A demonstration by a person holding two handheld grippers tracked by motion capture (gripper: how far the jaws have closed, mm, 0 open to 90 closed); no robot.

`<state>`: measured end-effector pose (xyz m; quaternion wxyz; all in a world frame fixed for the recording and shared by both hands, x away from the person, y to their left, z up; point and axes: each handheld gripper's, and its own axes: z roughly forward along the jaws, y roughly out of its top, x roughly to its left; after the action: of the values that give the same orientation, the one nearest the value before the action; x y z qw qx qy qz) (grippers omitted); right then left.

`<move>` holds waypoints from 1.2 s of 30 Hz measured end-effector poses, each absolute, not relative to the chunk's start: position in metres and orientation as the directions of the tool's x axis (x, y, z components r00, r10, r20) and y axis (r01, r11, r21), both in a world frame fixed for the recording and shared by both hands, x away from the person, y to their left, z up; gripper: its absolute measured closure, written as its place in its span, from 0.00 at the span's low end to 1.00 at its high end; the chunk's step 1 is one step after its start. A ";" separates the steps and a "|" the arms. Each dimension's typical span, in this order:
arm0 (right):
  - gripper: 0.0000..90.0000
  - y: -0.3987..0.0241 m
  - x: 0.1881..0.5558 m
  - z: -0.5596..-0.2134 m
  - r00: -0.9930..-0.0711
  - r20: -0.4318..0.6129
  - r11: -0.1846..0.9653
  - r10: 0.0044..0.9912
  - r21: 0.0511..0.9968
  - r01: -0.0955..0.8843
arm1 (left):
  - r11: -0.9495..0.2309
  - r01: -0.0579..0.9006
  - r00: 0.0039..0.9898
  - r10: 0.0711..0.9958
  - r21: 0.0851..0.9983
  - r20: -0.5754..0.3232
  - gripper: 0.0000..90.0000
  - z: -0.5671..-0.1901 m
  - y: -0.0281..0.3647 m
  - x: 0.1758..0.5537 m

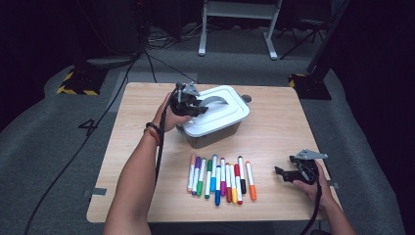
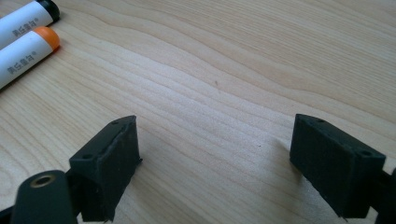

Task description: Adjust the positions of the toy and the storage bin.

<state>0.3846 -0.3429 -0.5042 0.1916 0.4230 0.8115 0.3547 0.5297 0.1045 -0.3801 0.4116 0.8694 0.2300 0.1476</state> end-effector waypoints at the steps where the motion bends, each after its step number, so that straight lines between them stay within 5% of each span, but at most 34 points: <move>1: 0.18 -0.343 0.385 -0.504 -0.568 -0.010 0.390 0.823 0.738 0.551 | -0.558 0.276 0.851 0.520 0.782 0.070 0.72 -0.380 0.107 0.530; 7: 0.18 -0.343 0.385 -0.504 -0.568 -0.011 0.390 0.823 0.738 0.551 | -0.554 0.286 0.831 0.550 0.782 0.086 0.69 -0.380 0.117 0.526; 13: 0.18 -0.343 0.385 -0.504 -0.568 -0.011 0.390 0.823 0.738 0.551 | -0.518 0.342 0.777 0.625 0.784 0.074 0.43 -0.381 0.120 0.526; 18: 0.18 -0.343 0.385 -0.504 -0.568 -0.010 0.390 0.823 0.738 0.551 | -0.530 0.345 0.772 0.630 0.775 0.087 0.34 -0.377 0.111 0.528; 22: 0.18 -0.343 0.385 -0.504 -0.568 -0.011 0.390 0.823 0.738 0.551 | -0.531 0.347 0.780 0.621 0.773 0.077 0.34 -0.375 0.103 0.532; 29: 0.18 -0.343 0.385 -0.504 -0.569 -0.011 0.390 0.823 0.738 0.551 | -0.523 0.317 0.818 0.573 0.791 0.051 0.72 -0.371 0.093 0.538; 36: 0.18 -0.343 0.385 -0.504 -0.569 -0.011 0.390 0.822 0.738 0.551 | -0.561 0.283 0.849 0.524 0.778 0.069 0.74 -0.370 0.090 0.535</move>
<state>0.3846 -0.3429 -0.5042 0.1916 0.4230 0.8115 0.3548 0.5352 0.0900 -0.3697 0.4071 0.8710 0.2319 0.1480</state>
